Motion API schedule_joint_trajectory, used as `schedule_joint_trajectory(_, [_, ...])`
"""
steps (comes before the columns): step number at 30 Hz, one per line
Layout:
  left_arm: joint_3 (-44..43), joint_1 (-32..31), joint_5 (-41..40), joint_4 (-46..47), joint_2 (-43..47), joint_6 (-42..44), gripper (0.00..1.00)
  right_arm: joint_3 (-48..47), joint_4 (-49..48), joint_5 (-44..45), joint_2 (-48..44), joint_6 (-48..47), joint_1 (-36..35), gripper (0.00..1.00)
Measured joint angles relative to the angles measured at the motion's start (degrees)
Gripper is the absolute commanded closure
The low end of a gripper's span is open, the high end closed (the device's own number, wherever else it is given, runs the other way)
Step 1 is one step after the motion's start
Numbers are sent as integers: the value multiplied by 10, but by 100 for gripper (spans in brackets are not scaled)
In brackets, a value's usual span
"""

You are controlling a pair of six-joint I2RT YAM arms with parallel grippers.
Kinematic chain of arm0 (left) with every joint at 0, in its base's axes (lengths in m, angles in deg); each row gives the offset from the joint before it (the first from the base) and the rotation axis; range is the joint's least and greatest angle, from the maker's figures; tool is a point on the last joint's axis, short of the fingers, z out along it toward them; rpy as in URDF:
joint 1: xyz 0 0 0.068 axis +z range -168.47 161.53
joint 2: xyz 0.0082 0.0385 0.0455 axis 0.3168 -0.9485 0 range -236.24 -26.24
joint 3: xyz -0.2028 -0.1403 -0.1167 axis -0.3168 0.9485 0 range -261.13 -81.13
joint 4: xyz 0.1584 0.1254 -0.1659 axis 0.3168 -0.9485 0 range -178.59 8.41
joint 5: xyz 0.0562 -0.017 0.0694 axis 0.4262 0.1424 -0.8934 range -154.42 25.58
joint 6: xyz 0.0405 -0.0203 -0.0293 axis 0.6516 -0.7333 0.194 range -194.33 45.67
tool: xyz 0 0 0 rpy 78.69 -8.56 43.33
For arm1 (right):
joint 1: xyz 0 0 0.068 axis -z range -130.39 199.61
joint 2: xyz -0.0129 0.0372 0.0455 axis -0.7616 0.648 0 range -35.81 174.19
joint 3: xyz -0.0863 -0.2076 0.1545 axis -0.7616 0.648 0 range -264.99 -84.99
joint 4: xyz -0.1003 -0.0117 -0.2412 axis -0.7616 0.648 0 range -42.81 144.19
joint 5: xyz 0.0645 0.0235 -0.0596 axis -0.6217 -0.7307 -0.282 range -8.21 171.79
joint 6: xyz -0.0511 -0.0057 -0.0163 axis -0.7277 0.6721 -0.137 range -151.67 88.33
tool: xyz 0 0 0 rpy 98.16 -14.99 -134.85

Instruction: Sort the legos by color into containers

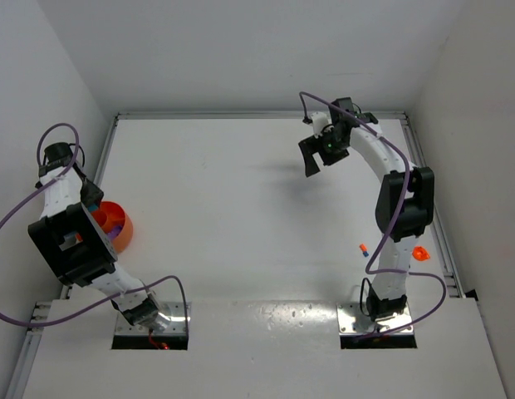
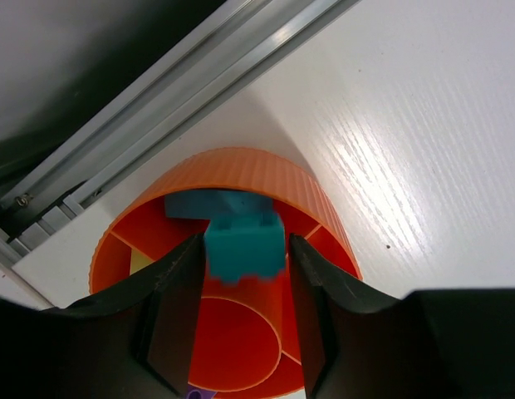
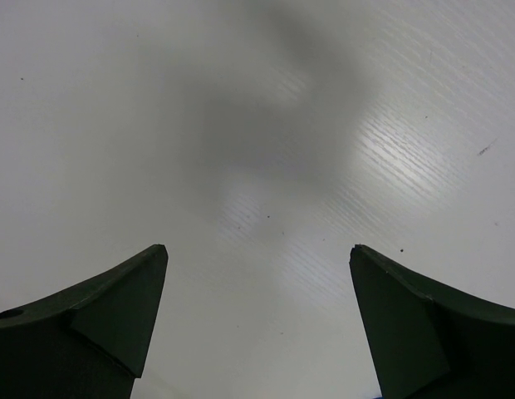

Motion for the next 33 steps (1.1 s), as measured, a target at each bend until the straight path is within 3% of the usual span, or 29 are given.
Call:
schedule_joint_trajectory(14, [-34, -4, 54, -17, 17, 11, 44, 12, -9, 6, 0, 0, 0, 5])
schedule_joint_trajectory(16, [-76, -14, 72, -19, 25, 27, 22, 18, -15, 6, 0, 0, 0, 3])
schedule_joint_trajectory(17, [-98, -23, 81, -16, 29, 38, 0, 20, -18, 7, -1, 0, 0, 3])
schedule_joint_trajectory(24, [-206, -156, 171, 18, 62, 125, 0, 67, -42, 52, -29, 4, 13, 5])
schedule_joint_trajectory(29, [-205, -266, 235, 48, 69, 160, 0, 120, -43, 72, -87, -3, 57, 7])
schedule_joint_trajectory(33, [-182, -339, 254, 68, 62, 172, 0, 182, -39, 87, -149, -26, 116, 1])
